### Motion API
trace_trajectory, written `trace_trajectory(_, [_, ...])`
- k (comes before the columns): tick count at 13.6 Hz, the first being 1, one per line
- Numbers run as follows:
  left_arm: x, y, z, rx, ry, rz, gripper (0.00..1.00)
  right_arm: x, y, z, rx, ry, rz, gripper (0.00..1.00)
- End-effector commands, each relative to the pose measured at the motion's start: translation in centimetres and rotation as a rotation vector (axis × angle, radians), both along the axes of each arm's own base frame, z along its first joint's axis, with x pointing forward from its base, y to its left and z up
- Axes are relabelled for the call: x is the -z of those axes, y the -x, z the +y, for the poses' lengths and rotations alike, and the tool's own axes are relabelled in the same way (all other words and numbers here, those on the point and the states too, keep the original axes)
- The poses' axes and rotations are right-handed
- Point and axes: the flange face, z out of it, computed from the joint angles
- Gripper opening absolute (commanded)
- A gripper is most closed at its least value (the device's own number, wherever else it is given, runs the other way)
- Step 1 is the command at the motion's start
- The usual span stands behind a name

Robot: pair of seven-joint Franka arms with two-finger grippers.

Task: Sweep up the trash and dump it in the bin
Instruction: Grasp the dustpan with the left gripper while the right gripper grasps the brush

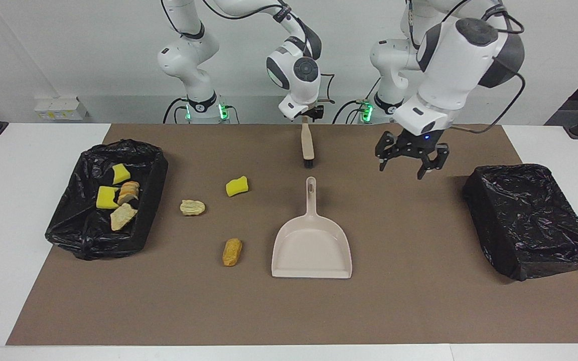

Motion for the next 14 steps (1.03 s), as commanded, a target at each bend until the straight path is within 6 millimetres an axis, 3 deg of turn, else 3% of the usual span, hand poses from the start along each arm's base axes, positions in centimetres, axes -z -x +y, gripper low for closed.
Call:
trace_trajectory(1, [4.7, 1.4, -4.1, -0.036, 0.018, 0.014, 1.00, -0.3, 0.2, -0.4, 0.038, -0.028, 0.016, 0.11])
trace_trajectory(2, [7.5, 1.7, -7.0, -0.023, 0.035, 0.029, 1.00, -0.2, 0.2, -0.5, 0.046, -0.024, 0.019, 0.00])
trace_trajectory(4, [10.6, 2.3, -10.8, -0.035, 0.063, 0.051, 1.00, -0.2, 0.2, -0.4, 0.048, -0.018, 0.028, 0.00])
trace_trajectory(6, [14.1, 3.1, -13.2, -0.042, 0.052, 0.080, 1.00, -0.3, 0.1, -0.7, 0.052, -0.010, 0.041, 0.00])
trace_trajectory(7, [15.8, 3.9, -13.5, -0.073, 0.044, 0.098, 0.95, -0.7, -0.3, -1.3, 0.051, -0.008, 0.053, 0.00])
trace_trajectory(9, [17.9, 5.4, -14.7, -0.068, 0.065, 0.077, 0.93, -3.4, -2.4, -4.3, 0.097, -0.014, 0.071, 0.00])
trace_trajectory(11, [19.4, 5.7, -15.0, -0.047, 0.042, 0.075, 0.88, -5.5, -3.9, -8.2, 0.087, -0.001, 0.089, 0.00])
trace_trajectory(13, [19.4, 5.5, -14.8, -0.009, -0.004, 0.040, 0.71, -7.1, -6.2, -12.7, 0.087, 0.012, 0.077, 0.00])
trace_trajectory(14, [19.3, 5.5, -14.8, 0.004, -0.021, 0.027, 0.56, -7.4, -7.5, -15.0, 0.088, 0.019, 0.073, 0.00])
